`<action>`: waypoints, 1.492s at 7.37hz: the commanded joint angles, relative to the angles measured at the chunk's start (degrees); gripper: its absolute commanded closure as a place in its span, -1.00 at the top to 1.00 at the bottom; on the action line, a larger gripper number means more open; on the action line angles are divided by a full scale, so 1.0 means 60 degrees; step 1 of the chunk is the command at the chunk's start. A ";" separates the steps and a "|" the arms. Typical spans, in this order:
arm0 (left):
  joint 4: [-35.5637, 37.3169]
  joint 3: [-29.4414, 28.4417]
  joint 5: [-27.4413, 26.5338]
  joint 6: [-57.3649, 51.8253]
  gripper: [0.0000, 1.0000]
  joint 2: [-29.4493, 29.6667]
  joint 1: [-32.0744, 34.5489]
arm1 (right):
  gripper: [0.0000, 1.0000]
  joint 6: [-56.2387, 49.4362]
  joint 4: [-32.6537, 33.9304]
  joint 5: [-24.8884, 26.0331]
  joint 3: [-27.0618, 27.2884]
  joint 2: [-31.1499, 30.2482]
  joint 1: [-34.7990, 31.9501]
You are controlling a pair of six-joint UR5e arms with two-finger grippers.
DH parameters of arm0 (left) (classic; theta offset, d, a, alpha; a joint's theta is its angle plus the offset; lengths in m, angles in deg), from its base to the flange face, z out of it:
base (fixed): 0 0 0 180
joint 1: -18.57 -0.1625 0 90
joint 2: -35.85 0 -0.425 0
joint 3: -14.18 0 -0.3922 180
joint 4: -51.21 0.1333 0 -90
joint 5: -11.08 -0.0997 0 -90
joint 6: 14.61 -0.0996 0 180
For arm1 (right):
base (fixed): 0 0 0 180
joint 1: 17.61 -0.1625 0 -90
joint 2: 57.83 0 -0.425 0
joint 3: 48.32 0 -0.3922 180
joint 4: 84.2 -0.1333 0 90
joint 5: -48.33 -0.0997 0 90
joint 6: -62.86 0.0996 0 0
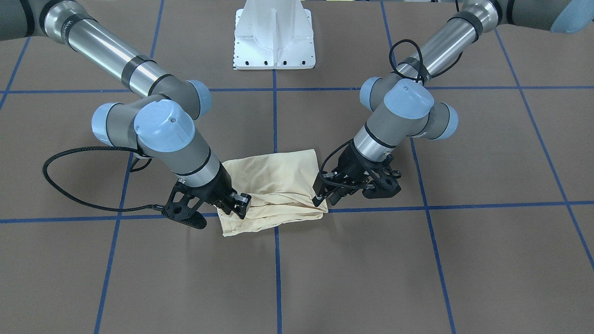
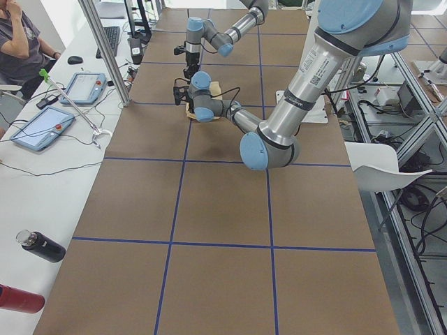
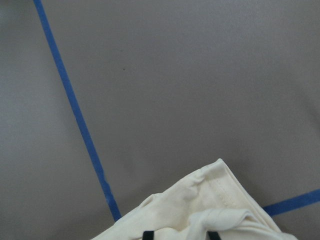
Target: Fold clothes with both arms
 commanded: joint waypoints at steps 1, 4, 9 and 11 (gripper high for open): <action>0.0030 0.0285 0.0857 -0.0298 1.00 -0.0533 0.0688 | 1.00 -0.1319 -0.0041 -0.0807 0.0041 0.0029 -0.0419; 0.0538 0.1193 0.1356 -0.1717 1.00 -0.1502 0.1405 | 0.98 -0.1410 0.0236 -0.0361 0.0946 -0.0116 0.0323; 0.1260 0.1884 0.1432 -0.2893 1.00 -0.2104 0.1716 | 0.96 -0.4669 0.2201 0.2392 0.0793 0.0247 0.1836; 0.1275 0.1855 0.1432 -0.2879 1.00 -0.2104 0.1716 | 0.93 -0.4779 0.2128 0.2760 -0.0583 0.1094 0.1807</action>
